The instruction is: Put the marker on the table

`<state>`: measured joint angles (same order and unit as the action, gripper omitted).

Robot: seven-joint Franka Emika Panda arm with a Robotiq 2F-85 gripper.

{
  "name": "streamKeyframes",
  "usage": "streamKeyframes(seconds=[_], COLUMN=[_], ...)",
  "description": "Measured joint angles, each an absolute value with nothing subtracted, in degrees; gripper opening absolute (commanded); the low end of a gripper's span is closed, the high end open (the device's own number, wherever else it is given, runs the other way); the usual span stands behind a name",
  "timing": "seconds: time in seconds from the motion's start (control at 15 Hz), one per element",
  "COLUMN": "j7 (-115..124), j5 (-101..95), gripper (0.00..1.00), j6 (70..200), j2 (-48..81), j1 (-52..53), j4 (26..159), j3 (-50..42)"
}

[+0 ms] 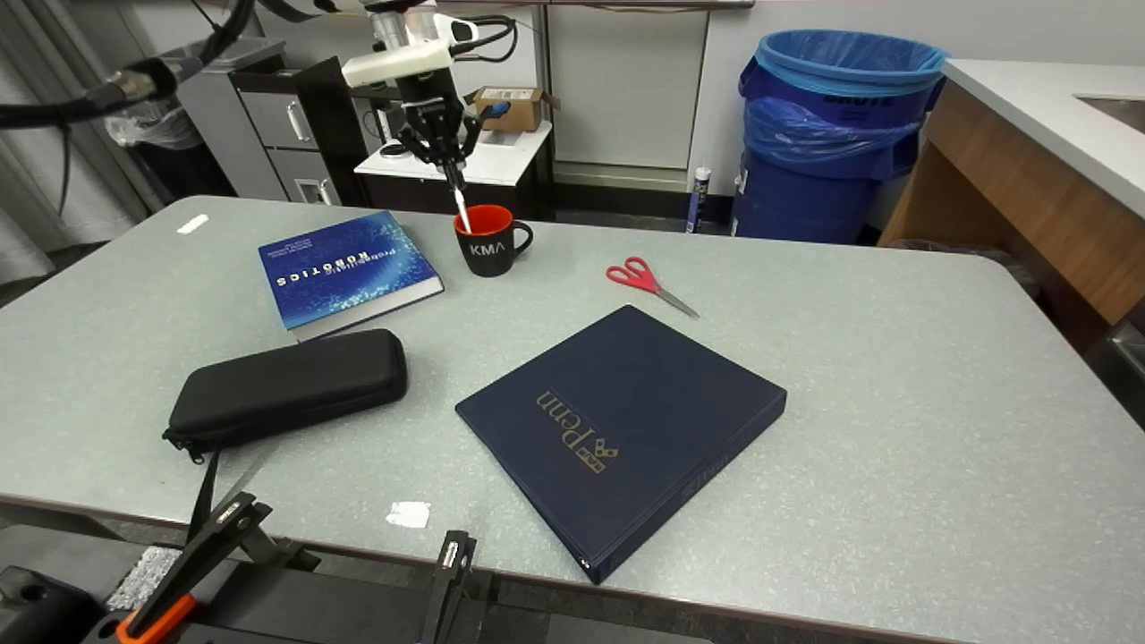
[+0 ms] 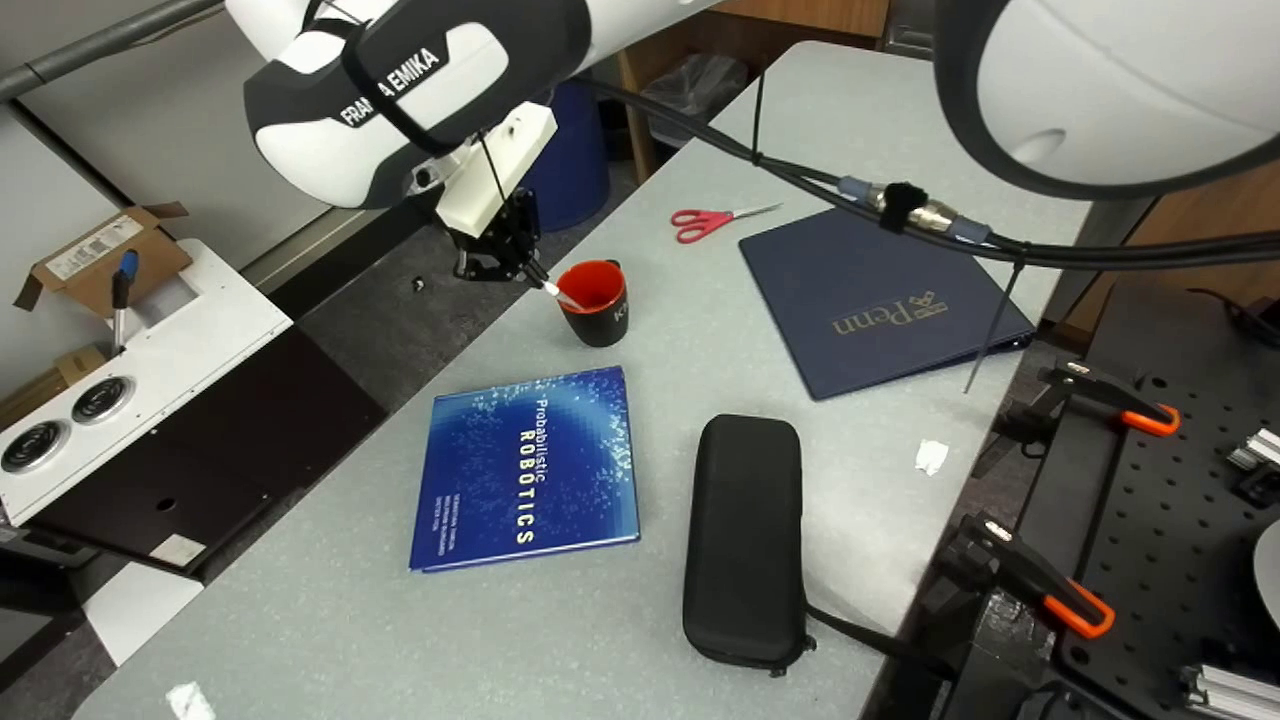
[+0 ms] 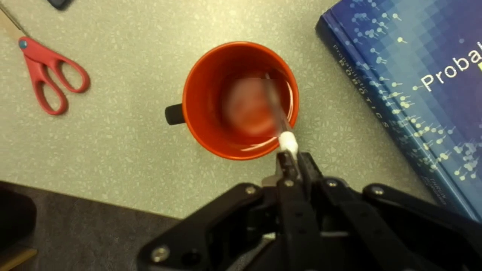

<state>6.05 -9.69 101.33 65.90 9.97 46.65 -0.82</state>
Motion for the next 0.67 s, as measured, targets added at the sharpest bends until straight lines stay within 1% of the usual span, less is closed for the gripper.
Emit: streamKeyframes(seconds=[0.27,0.67], j7=[6.0,4.04], j5=[-9.74,-9.95], gripper=[0.02,0.02], j6=[101.33,101.36], j2=[61.56,49.87], j1=[10.6,12.64], j4=[49.05,63.16], j3=[-0.47,-0.08])
